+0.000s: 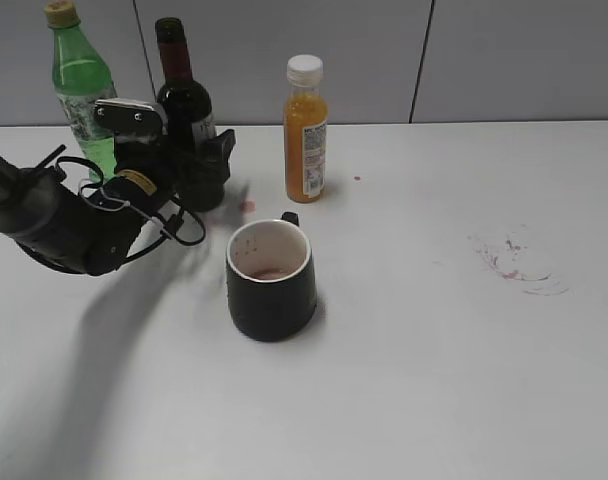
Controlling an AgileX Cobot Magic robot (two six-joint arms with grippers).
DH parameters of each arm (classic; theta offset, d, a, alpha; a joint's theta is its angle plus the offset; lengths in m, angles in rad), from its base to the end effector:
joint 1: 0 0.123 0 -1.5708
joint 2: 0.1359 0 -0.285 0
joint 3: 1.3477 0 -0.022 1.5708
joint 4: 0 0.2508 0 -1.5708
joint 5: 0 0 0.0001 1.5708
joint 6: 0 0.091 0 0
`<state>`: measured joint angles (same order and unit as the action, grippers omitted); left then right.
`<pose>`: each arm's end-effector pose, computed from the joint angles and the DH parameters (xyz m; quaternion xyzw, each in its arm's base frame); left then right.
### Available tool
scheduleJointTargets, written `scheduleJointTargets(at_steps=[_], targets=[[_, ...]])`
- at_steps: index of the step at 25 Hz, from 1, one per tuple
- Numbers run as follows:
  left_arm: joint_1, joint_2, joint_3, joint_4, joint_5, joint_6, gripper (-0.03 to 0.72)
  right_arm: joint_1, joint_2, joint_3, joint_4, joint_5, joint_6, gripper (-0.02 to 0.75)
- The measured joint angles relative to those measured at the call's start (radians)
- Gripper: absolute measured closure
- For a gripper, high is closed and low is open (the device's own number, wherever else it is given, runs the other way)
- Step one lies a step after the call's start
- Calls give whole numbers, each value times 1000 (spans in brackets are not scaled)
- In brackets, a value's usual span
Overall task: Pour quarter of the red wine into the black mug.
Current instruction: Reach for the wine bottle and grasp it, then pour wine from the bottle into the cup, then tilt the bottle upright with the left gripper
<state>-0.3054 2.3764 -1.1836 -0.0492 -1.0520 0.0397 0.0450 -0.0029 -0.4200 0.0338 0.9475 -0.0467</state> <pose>0.4335 -0.1326 0.0714 0.1014 0.7189 -0.0840 0.6826 0.0079 0.0029 0.2638 -0.0377 0.8427 0.0164 0.5368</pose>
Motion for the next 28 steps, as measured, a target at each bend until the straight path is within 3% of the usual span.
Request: scheduleJointTargets(at_steps=[6,18,28], targets=[[0,1,-4,5,0,1,137,0,0,0,0,0,0,152],[0,3,9,9,-33,3,137,0,0,0,0,0,-1,153],[-45,-135,202,-24,-18,14,138,0,0,0,0,0,-1,153]])
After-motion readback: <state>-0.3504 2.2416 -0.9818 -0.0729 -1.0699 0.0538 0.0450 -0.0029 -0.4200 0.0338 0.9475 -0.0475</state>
